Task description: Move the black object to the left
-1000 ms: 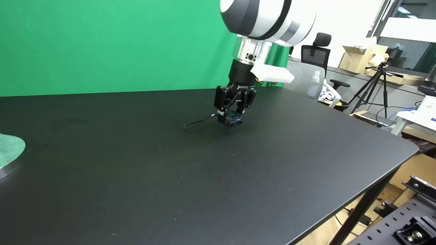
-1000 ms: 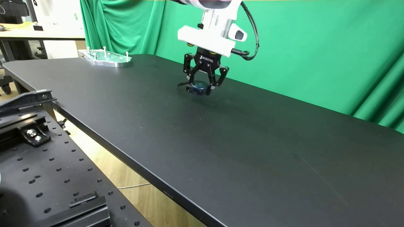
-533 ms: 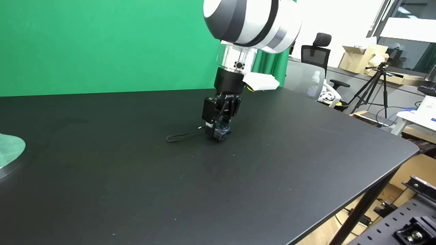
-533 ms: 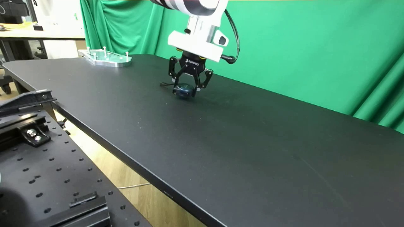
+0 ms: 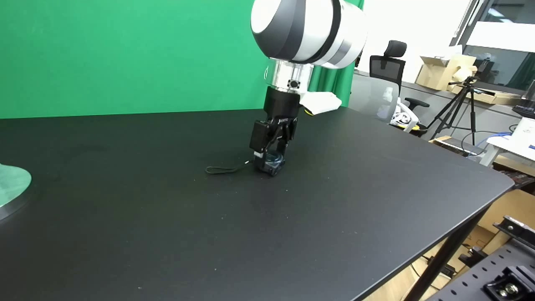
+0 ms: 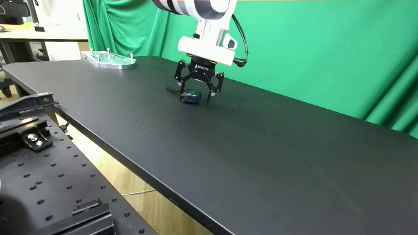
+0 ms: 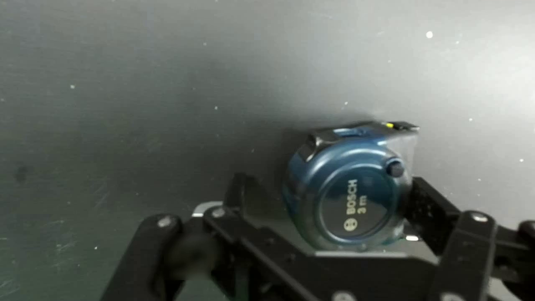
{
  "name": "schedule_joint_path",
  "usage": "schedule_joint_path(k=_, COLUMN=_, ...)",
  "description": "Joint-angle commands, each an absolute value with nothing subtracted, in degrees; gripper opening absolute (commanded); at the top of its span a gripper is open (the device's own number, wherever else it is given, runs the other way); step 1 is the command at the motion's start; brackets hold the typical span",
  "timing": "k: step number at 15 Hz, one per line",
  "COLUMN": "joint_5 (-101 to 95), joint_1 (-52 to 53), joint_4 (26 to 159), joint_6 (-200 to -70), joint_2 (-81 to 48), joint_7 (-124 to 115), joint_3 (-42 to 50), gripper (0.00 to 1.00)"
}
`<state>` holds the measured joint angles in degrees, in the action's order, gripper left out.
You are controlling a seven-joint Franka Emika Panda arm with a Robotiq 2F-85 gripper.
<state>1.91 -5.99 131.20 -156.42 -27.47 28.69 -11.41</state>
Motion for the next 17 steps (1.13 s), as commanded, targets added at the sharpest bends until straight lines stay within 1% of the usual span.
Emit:
schedule_joint_path(k=1, joint_5=-0.26, joint_1=-4.2, joint_4=129.5, joint_6=-155.2, joint_2=-27.19, joint_7=24.67, joint_3=-9.42, gripper=1.0)
schedule_joint_path(k=5, joint_5=-1.05, joint_1=-2.93, joint_4=128.72, joint_6=-154.06, joint_2=-26.0, joint_7=21.68, joint_3=-8.07, gripper=1.0)
schedule_joint_path(k=11, joint_5=2.52, joint_1=-3.67, joint_4=127.3, joint_6=-143.57, joint_2=-21.84, joint_7=19.44, joint_3=-8.39, gripper=1.0)
schedule_joint_path(k=17, joint_5=3.1, joint_1=-3.44, joint_4=130.27, joint_6=-138.09, joint_2=-15.27, joint_7=15.88, joint_3=-4.81, gripper=1.0)
